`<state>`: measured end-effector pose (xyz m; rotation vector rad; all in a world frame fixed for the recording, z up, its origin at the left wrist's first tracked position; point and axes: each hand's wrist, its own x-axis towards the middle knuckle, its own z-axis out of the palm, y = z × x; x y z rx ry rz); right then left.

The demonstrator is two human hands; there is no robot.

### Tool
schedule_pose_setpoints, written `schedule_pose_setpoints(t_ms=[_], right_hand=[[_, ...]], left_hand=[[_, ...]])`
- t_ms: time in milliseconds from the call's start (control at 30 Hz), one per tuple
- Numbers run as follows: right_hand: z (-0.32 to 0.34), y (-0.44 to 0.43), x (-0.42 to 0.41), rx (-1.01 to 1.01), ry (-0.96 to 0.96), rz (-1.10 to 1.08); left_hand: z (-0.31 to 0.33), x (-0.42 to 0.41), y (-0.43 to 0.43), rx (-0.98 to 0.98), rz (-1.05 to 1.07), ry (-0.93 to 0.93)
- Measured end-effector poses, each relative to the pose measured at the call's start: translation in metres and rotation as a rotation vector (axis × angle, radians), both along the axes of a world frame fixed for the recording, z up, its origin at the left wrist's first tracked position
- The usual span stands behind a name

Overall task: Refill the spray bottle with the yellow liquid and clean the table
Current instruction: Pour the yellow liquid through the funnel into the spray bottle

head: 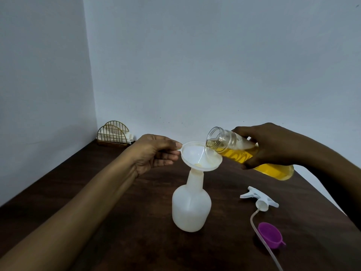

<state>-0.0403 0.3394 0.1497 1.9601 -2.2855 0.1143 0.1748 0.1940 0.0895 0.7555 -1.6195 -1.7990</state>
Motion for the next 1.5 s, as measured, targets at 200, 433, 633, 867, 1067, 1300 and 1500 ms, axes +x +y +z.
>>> schedule_pose_setpoints(t_ms=[200,433,633,867,1067,1300,1500], right_hand=[[-0.0009,-0.0014,-0.0004,-0.003,0.01,-0.004],[-0.0002,-0.0018,-0.0008,0.007,0.01,0.001],[0.0009,-0.0011,0.0001,0.01,0.01,0.0],[0.002,-0.0008,0.0008,0.017,0.01,0.001],[0.0021,-0.0015,0.0006,0.028,0.015,0.0],[0.003,-0.0014,0.0004,0.03,0.021,0.009],[0.0035,-0.0012,0.0012,0.031,0.032,0.003]], left_hand=[[-0.0003,0.0003,-0.0005,-0.007,0.0,-0.002],[0.0001,0.0,-0.0003,-0.002,0.004,-0.003],[0.0,0.0004,0.0,0.001,-0.003,-0.003],[0.0004,0.0005,0.0007,0.005,0.0,0.002],[0.0008,0.001,0.0015,-0.001,-0.001,0.001],[0.0009,0.0011,0.0019,0.0,-0.001,0.0],[0.0002,0.001,0.0014,-0.004,-0.003,-0.002]])
